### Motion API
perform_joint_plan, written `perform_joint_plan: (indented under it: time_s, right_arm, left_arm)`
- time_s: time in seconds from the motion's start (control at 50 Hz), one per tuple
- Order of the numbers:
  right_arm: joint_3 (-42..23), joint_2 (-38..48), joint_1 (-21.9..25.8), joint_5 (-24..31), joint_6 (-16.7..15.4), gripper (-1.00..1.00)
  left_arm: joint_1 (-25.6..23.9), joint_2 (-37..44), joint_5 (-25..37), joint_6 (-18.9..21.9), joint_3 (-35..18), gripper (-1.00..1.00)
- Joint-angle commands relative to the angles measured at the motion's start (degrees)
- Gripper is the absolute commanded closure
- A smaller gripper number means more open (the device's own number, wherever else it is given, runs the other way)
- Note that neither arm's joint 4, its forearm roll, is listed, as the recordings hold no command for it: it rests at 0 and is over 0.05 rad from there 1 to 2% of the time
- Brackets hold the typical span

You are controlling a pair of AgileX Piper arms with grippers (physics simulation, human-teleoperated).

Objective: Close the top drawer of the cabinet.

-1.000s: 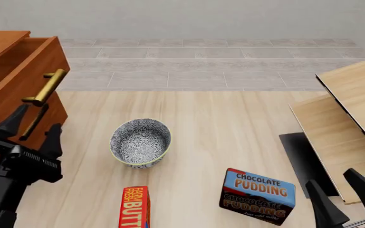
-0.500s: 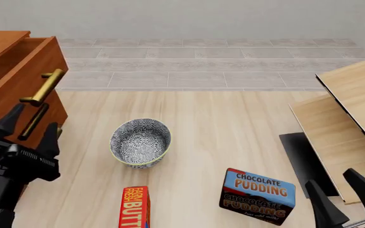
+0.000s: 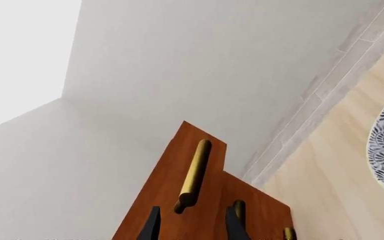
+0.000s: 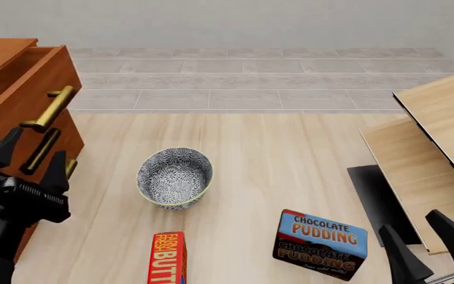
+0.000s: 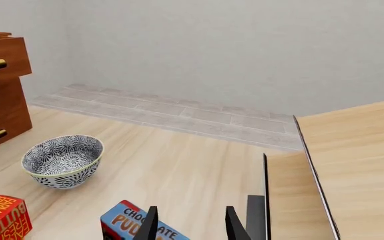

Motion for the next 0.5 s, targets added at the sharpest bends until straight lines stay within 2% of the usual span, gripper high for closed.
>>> perform_joint_plan:
  time_s: [0.02,0.5]
  right_arm:
    - [0.0,0.16,0.06,-0.07,-0.03,-1.0]
    - [0.0,0.27,0.04,-0.11,0.21,-1.0]
  left_arm:
    - [2.22,-0.75,-0.24,-0.33,0.09,-1.0]
    - [4.66,-1.13,0.57,-0.86,-0.36,-1.0]
